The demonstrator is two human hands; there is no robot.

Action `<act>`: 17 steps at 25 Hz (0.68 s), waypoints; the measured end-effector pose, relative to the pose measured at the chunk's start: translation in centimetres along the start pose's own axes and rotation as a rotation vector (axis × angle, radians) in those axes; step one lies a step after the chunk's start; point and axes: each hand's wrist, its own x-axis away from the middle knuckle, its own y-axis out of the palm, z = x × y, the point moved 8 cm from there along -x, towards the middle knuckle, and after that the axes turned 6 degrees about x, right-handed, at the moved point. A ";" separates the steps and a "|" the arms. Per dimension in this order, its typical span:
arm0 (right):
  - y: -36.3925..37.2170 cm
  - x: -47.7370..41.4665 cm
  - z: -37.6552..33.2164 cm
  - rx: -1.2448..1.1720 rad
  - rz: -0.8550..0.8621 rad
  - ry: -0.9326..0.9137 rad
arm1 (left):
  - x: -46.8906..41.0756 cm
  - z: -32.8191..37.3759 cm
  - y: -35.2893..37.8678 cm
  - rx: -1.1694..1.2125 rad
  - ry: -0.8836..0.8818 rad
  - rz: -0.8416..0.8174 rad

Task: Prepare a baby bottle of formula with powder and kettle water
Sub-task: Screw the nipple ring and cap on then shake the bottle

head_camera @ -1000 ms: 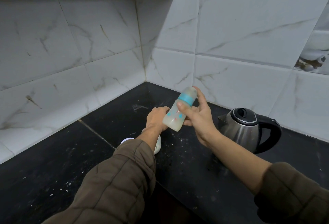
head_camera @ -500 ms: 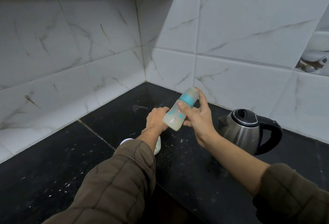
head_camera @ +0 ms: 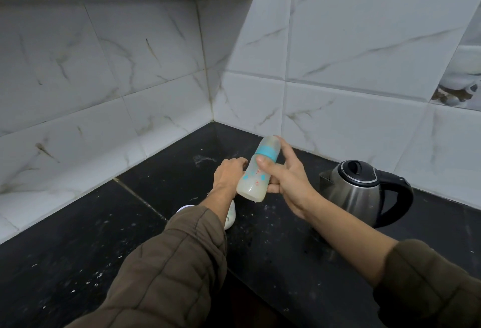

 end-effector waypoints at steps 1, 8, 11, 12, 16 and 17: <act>0.0 0.0 -0.1 -0.015 0.001 -0.004 | 0.1 0.2 -0.1 -0.001 0.005 0.000; -2.7 -2.2 2.2 -0.488 0.275 0.228 | 0.2 -0.7 -0.5 0.083 -0.027 0.081; 0.3 -0.9 1.7 -0.283 -0.097 0.295 | 0.2 -0.3 -0.2 0.060 -0.026 0.048; 0.7 -0.7 1.7 -0.215 -0.181 0.273 | 0.0 -0.1 0.0 0.040 -0.012 0.033; -0.5 -1.2 2.2 -0.409 -0.013 0.311 | -0.2 -0.3 -0.2 0.067 -0.013 0.068; -1.2 -1.5 2.6 -0.511 0.087 0.342 | -0.1 -0.5 -0.3 0.085 -0.021 0.077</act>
